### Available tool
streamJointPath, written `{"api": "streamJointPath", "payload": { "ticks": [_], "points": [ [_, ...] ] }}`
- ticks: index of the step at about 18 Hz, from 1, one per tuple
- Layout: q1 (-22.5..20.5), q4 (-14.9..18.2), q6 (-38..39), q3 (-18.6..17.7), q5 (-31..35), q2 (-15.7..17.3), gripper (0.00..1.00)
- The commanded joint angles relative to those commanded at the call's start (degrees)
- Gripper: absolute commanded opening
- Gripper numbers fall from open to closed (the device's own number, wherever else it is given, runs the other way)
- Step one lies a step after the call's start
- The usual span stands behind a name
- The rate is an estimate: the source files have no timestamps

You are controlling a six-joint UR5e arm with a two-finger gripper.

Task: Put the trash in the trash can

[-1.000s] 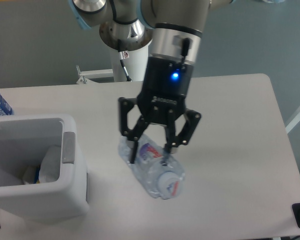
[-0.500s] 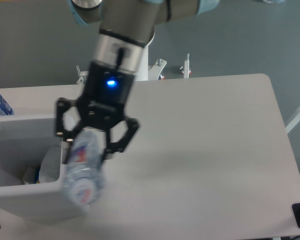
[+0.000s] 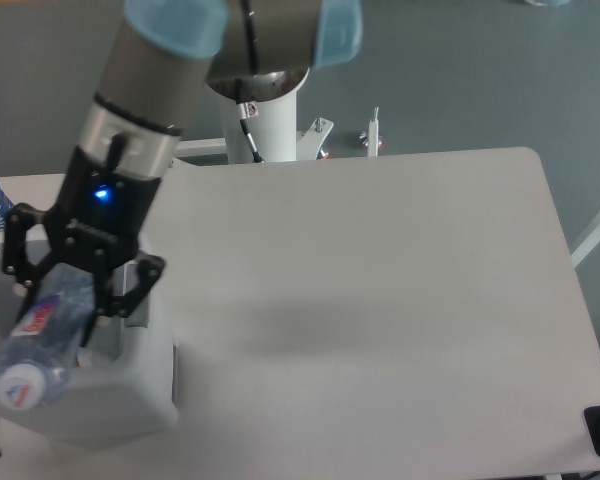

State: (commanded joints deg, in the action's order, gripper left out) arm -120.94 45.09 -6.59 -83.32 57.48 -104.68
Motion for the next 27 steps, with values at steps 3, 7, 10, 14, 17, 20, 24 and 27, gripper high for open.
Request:
{"api": "streamJointPath", "payload": {
  "ticks": [3,7,10,14,17,20,24,27],
  "points": [
    [0.1,0.0,-0.8,-1.4,0.1,0.4,1.0],
    [-0.4,0.0,-0.6,0.0,0.0,0.9,1.0],
    [-1.1,0.0,-0.3,0.5,0.1,0.9,1.0],
    [-3.9,0.0,-0.5,2.9,0.6,0.8,1.0],
    [-6.9,0.2,0.0,5.2,3.2,0.8,1.0],
    [-8.7,0.2,-0.1,7.0,10.1,0.8,1.0],
    [-10.3,0.3,-1.0,8.4,24.6,1.0,1.0],
    [-11.8,0.6,-1.2,8.5,26.8,1.1,1.0]
  ]
}}
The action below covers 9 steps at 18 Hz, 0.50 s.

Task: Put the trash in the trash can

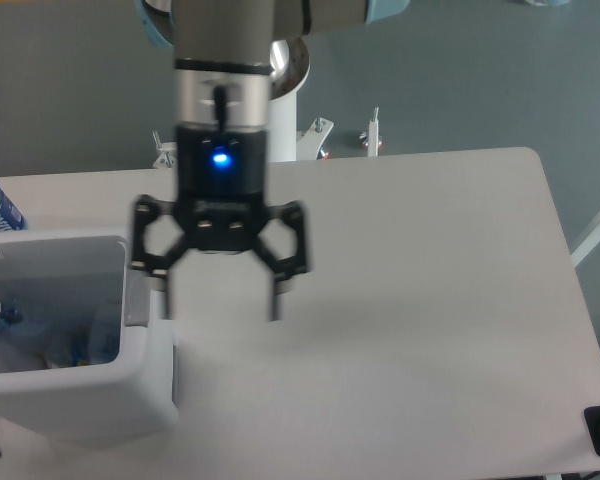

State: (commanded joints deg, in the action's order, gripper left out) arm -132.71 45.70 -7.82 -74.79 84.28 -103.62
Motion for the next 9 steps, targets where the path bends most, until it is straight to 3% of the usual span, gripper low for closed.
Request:
{"api": "streamJointPath", "payload": {
  "ticks": [3,9],
  "points": [
    [-2.1,0.9,-9.5,-0.9,5.9,1.2,1.0],
    [-6.0,14.7,-30.2,-2.4,7.6,4.7,1.0]
  ]
}}
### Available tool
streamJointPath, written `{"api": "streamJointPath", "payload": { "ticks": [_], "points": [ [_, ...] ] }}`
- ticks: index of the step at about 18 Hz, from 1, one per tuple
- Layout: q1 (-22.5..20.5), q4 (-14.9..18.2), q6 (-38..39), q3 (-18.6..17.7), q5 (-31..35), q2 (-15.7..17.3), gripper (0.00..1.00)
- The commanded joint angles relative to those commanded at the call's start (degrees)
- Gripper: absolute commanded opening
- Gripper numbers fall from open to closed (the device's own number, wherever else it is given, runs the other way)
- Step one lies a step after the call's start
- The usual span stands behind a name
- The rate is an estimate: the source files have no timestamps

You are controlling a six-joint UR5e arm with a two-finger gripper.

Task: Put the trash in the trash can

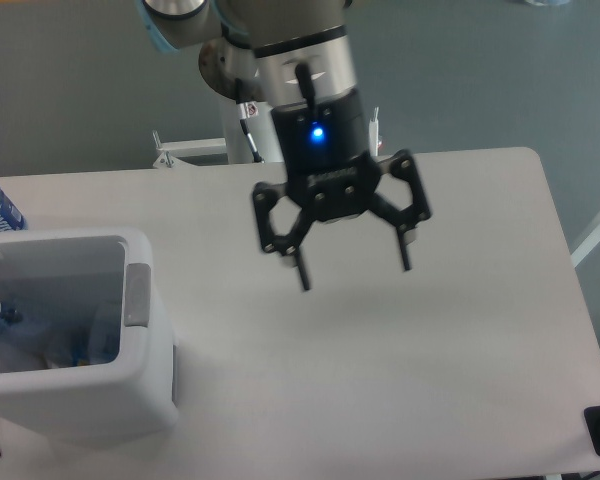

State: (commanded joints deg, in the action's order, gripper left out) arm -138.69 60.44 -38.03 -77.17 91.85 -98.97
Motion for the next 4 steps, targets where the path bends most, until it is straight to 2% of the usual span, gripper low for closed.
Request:
{"api": "streamJointPath", "payload": {
  "ticks": [2,4],
  "points": [
    [-1.1,3.2,-1.7,0.0,-0.1,1.1,1.0],
    [-2.0,3.5,-1.7,-0.2,-0.4,1.4,1.0]
  ]
}}
